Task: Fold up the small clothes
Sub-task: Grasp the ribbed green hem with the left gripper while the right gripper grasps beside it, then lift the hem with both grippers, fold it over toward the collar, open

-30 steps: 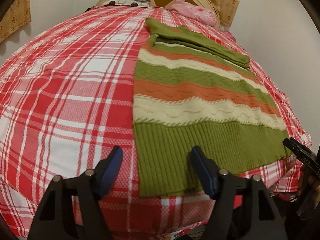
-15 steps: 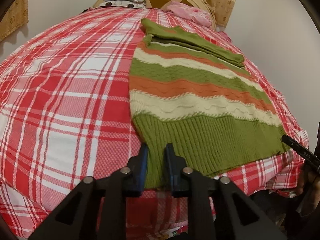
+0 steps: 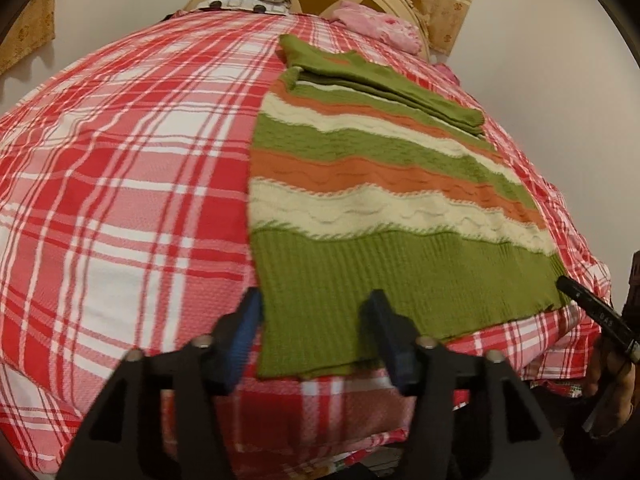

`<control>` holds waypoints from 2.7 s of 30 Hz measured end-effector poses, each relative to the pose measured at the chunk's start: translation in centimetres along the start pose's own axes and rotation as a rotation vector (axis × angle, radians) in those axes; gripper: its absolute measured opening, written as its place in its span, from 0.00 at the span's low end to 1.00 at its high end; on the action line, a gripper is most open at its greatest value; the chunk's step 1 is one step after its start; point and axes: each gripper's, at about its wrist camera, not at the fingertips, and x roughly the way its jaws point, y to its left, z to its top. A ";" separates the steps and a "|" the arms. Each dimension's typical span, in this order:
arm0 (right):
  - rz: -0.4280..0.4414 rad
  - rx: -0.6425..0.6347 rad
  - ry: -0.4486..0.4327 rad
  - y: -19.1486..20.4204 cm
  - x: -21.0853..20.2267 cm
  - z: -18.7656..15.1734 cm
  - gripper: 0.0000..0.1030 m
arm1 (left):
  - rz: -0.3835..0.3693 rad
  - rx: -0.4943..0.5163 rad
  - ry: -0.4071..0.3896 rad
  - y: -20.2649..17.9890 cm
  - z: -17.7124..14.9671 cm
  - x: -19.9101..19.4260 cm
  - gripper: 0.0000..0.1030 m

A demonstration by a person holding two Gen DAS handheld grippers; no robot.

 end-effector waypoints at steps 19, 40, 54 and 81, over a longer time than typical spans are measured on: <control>0.121 0.027 -0.225 0.3 -4.4 2.9 0.09 | -0.112 0.039 -0.127 0.2 3.0 -2.7 0.12; 0.151 0.013 -0.360 1.7 -3.2 16.9 0.09 | -0.166 0.080 -0.303 -1.3 16.3 -2.1 0.11; 0.161 0.040 -0.336 0.9 2.8 27.7 0.09 | -0.113 0.100 -0.344 -1.2 26.4 3.0 0.11; 0.049 0.044 0.021 -3.6 28.0 38.9 0.20 | 0.051 0.009 -0.156 1.3 36.0 20.1 0.26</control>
